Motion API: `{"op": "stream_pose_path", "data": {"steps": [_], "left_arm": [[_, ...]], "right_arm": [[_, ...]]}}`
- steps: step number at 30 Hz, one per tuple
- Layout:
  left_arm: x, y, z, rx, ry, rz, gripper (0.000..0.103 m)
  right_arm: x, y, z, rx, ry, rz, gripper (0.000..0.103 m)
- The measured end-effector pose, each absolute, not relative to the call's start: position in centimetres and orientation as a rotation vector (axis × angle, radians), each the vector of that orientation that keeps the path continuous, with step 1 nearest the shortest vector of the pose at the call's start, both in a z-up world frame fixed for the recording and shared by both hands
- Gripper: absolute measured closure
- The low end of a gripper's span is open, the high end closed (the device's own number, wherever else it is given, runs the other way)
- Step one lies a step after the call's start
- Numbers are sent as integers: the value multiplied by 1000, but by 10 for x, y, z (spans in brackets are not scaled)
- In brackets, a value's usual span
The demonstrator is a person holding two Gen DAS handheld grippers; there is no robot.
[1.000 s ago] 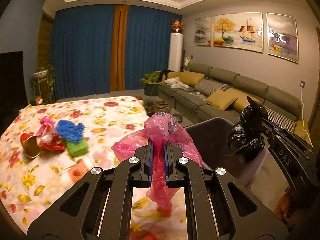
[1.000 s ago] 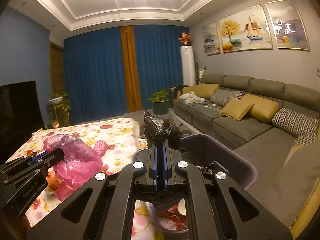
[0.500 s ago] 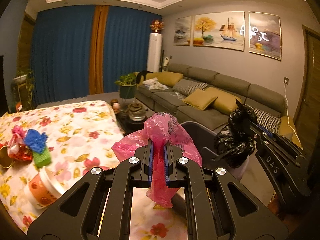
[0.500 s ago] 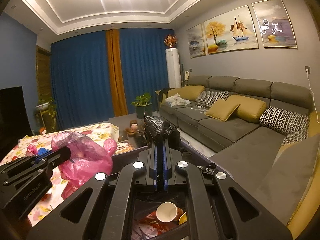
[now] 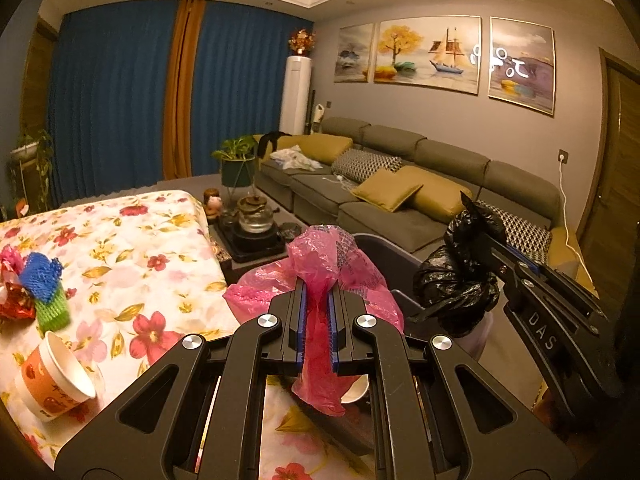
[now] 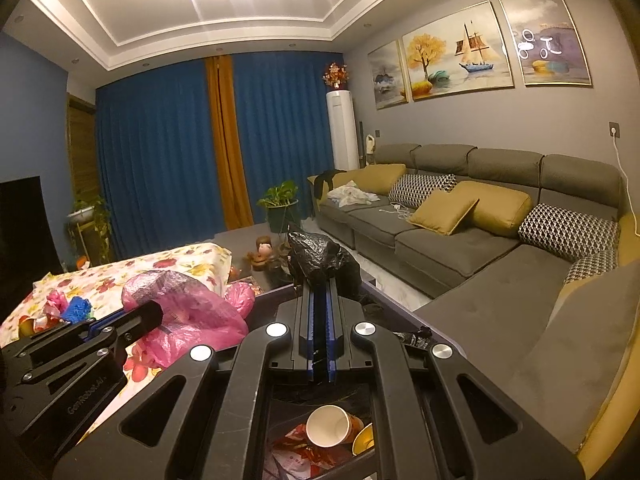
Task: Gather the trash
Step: 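Open both tools over the gray bin to drop the bags, then move both open tools back to the table toward the apple-print cup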
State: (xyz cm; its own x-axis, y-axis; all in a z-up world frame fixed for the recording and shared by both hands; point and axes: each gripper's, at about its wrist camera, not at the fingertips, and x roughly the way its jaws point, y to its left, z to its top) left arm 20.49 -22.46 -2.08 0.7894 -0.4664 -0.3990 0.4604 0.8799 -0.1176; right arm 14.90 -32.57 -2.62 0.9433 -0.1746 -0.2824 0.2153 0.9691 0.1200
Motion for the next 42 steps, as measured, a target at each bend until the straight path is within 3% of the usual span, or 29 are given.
{"op": "stream_pose_path", "data": {"steps": [8,11,13,16,22,24,29,42], "left_arm": [[216,-230,-29,-12,452,-540,93],[219,-231,-33,-10,458,-544,77],[220,-229,-34,-17,456,-535,53],[220,-221,-36,-35,448,-513,35],[213,-200,-36,-41,432,-429,18],[209,-189,-37,-40,433,-390,16],[198,-161,-40,-26,439,-290,14],[166,-52,-39,-52,427,3,14]], "right_arm": [[156,-332,-26,157,280,-197,97],[157,-333,-27,164,287,-199,89],[157,-337,-27,170,285,-201,76],[153,-339,-26,174,272,-211,66],[145,-336,-23,181,256,-212,52],[141,-334,-22,182,250,-210,41],[135,-322,-22,191,238,-196,29],[145,-253,-29,154,285,-53,26]]}}
